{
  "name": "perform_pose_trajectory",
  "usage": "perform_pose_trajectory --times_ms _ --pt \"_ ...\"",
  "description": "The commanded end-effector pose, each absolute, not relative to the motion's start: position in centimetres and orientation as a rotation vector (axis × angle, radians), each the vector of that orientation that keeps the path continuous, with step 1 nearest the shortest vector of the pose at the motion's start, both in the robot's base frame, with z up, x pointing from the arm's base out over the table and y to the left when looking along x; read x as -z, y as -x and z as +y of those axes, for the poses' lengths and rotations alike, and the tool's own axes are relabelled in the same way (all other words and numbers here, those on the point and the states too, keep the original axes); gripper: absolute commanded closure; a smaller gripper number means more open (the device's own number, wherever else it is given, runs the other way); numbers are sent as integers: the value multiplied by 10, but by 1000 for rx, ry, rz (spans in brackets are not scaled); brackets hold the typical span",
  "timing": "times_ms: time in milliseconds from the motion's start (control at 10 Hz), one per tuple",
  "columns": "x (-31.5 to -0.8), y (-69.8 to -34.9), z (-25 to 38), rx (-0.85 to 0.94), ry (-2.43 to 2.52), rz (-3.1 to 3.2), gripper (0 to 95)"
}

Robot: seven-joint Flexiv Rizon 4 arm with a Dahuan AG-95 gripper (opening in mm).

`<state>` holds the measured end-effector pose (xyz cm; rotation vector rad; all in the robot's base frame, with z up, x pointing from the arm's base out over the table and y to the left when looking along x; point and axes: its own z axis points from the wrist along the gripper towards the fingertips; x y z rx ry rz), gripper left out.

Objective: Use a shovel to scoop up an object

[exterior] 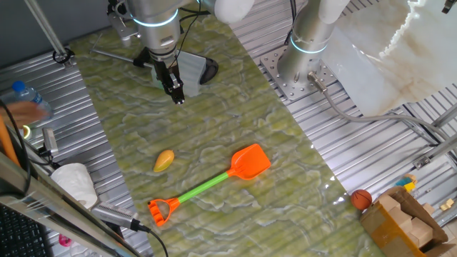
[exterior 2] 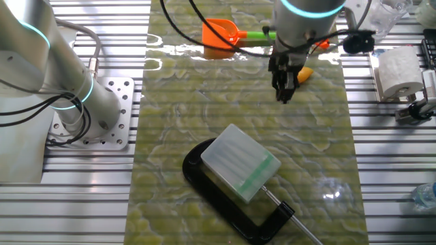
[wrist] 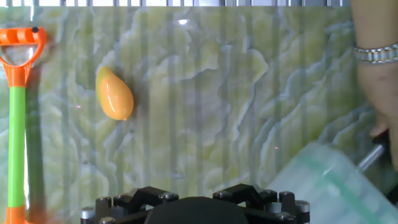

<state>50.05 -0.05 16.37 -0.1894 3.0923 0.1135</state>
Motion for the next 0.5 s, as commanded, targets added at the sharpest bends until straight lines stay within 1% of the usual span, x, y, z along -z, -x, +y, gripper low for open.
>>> perform_pose_trajectory --times_ms 100,500 --pt "-160 -501 0 -369 775 2872 950" --pt "-160 -501 0 -239 787 2943 950"
